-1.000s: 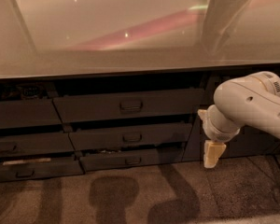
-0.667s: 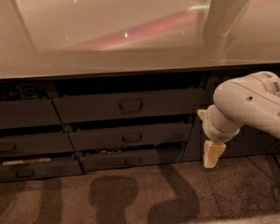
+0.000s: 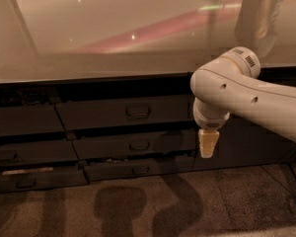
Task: Open top drawer
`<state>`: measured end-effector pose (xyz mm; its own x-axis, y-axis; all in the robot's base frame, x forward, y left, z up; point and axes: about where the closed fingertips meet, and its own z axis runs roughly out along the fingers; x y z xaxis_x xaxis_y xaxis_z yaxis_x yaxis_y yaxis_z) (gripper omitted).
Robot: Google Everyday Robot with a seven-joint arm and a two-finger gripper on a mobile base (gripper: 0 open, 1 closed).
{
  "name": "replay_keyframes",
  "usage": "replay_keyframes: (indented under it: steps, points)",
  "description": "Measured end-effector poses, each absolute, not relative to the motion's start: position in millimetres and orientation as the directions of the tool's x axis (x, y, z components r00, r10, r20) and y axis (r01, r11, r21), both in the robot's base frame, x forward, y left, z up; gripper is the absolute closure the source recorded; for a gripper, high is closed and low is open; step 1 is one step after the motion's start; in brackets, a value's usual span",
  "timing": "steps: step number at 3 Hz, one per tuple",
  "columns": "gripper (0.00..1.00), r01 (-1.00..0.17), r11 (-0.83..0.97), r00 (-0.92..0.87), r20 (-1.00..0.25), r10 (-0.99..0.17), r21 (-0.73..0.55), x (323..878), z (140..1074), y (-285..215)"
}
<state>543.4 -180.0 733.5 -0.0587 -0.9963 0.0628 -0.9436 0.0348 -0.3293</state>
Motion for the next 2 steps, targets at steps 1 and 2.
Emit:
replay_keyframes:
  steps: [1,2]
  points:
    - [0.0,-0.944,0.035,-0.059,0.063,-0.996,-0.329,543.4,733.5,-180.1]
    - [0.0,-0.95,0.017,-0.022,0.01,-1.0,-0.31,543.9,732.7,-180.7]
